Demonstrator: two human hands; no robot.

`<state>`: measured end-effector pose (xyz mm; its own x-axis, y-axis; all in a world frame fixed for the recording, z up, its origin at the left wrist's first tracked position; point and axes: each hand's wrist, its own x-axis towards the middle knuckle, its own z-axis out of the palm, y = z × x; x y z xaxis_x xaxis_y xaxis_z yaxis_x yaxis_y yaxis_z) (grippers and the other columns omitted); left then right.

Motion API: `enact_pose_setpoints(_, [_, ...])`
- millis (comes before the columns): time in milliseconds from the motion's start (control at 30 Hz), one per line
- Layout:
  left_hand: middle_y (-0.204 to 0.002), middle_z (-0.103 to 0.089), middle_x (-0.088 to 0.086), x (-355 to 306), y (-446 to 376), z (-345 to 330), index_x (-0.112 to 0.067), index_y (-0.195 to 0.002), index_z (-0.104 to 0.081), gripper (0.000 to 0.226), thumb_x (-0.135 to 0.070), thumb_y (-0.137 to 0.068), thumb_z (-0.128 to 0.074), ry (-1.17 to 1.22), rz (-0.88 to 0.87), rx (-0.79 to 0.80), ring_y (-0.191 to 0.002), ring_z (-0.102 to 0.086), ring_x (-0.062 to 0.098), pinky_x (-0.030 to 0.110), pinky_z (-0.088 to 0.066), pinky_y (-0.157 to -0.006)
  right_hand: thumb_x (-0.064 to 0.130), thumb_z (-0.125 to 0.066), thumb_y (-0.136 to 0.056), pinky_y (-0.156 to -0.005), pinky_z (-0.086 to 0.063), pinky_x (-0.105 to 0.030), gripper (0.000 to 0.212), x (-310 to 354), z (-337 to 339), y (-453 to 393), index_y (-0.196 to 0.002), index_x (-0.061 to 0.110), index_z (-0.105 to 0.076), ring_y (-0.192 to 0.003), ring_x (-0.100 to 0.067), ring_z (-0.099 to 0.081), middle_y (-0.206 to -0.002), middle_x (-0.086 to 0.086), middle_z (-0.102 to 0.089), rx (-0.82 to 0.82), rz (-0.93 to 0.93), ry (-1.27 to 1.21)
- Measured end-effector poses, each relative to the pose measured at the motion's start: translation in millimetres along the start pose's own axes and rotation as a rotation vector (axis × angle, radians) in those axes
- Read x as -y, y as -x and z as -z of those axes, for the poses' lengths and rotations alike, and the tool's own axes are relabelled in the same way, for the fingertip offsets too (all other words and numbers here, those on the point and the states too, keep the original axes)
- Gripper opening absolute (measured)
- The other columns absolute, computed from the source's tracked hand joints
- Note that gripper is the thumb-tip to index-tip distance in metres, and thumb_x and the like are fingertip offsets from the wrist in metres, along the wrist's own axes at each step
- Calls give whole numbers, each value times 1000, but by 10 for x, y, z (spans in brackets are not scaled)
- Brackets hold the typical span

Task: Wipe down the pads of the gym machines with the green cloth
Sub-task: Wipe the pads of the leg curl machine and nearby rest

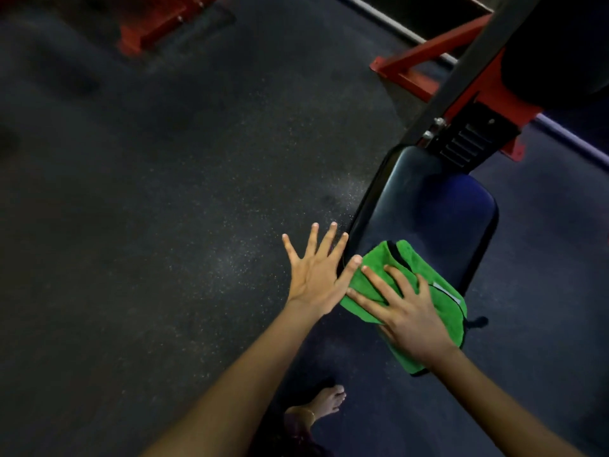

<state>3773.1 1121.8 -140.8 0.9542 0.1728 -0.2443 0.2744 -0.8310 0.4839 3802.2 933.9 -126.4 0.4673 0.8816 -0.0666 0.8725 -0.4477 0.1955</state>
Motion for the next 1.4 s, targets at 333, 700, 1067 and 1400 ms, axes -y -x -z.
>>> enact_pose_setpoints(333, [-160,1,-10,-71,-29,67,-28,-150,-23,99,-75,-70,12,156,158,73,-147,10,15,60,22,-107,37,-60,-73,-71,-49,-54,37,41,97,-563,-107,28,-71,-111,-36,-42,-128,-5,-60,-78,-102,-120])
enact_pose_setpoints(700, [-156,-23,8,-604,-197,-46,-9,-152,-7,132,-82,-48,31,431,480,-39,-145,-16,20,54,15,-113,60,-37,-82,-95,-30,-62,47,-728,-54,-1248,-99,32,-71,-120,-32,-50,-122,1,-62,63,-164,-272])
enact_pose_setpoints(1067, [-117,-67,9,-741,-598,-228,-4,-134,-51,98,-69,-89,5,264,593,-157,-108,-62,27,53,-31,-105,56,-40,-87,-105,-23,-61,45,-1223,-293,-1499,-104,28,-70,-120,-23,-52,-114,8,-65,-9,48,-324])
enact_pose_setpoints(1400, [-87,-71,-5,-740,-647,-307,-18,-99,-71,47,-49,-83,-40,242,578,-301,-69,-66,13,29,-53,-61,59,-42,-76,-104,-21,-56,50,-1675,-358,-1924,-92,23,-73,-112,-28,-56,-104,2,-68,89,-94,-259])
